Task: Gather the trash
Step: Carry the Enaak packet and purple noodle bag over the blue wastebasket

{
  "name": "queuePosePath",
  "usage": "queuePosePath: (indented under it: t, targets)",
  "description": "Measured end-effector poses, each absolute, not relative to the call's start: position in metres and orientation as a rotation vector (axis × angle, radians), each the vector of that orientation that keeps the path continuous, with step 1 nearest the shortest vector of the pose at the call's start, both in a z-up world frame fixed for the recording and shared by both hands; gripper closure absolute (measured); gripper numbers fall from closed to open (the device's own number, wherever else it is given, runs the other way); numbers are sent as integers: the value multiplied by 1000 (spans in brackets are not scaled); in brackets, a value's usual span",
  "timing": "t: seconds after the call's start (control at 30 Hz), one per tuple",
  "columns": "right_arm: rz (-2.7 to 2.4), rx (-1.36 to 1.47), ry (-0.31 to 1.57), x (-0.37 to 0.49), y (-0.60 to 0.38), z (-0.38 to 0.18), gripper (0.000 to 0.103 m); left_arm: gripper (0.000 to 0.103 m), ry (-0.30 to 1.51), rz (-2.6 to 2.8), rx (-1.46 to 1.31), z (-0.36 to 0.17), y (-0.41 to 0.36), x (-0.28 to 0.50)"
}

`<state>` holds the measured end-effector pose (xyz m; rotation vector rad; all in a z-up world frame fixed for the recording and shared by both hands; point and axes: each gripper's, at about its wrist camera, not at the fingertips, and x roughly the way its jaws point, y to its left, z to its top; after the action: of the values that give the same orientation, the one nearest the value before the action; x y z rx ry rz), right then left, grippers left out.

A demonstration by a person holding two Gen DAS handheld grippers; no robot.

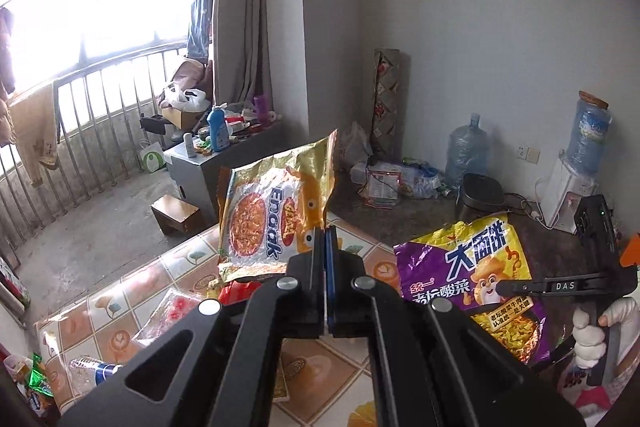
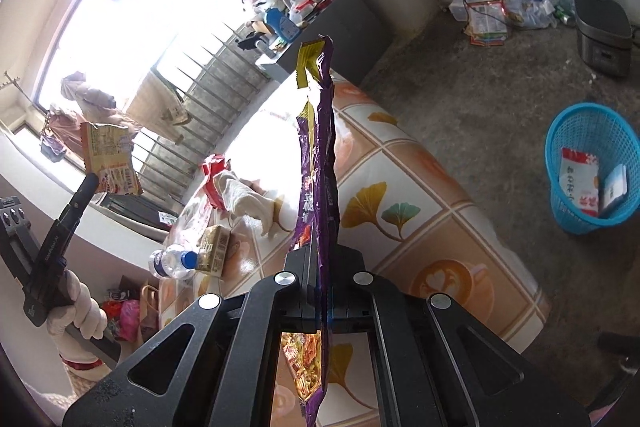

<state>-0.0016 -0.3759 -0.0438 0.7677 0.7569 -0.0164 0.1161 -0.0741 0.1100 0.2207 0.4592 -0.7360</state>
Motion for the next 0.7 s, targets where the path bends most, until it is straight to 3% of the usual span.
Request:
queuePosePath:
  t: [0.7]
  targets:
    - [-105,874,630,-49,-425,-49,103,103,496,-998,232,113,-170,106]
